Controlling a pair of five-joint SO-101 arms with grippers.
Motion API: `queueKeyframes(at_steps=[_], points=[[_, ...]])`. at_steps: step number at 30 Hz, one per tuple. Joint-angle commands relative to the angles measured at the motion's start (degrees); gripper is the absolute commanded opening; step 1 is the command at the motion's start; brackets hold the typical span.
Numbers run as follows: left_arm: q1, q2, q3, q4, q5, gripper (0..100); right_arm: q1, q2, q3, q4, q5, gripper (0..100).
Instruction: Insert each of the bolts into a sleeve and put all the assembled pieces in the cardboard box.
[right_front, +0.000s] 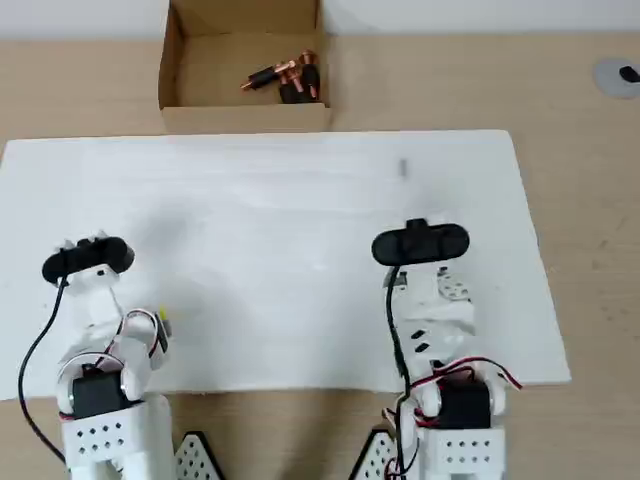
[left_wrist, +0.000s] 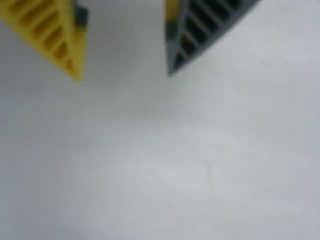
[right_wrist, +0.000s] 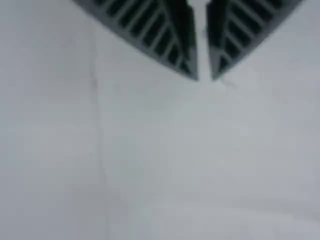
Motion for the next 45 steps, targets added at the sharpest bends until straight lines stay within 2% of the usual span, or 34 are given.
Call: queueKeyframes(at_steps=[1, 8, 45], points=[[-0.8, -0.3, 0.1, -1.0, 0.1, 13, 0.7, -7.3, 5.0, -1.5, 0.4, 1.0], [-0.8, -0.3, 0.2, -1.1, 0.1, 13, 0.7, -7.3, 6.8, 2.5, 0.4, 1.0], [-0.8, -0.3, 0.2, -1.1, 0.1, 13, 0.7, -7.3, 6.8, 2.6, 0.4, 1.0]])
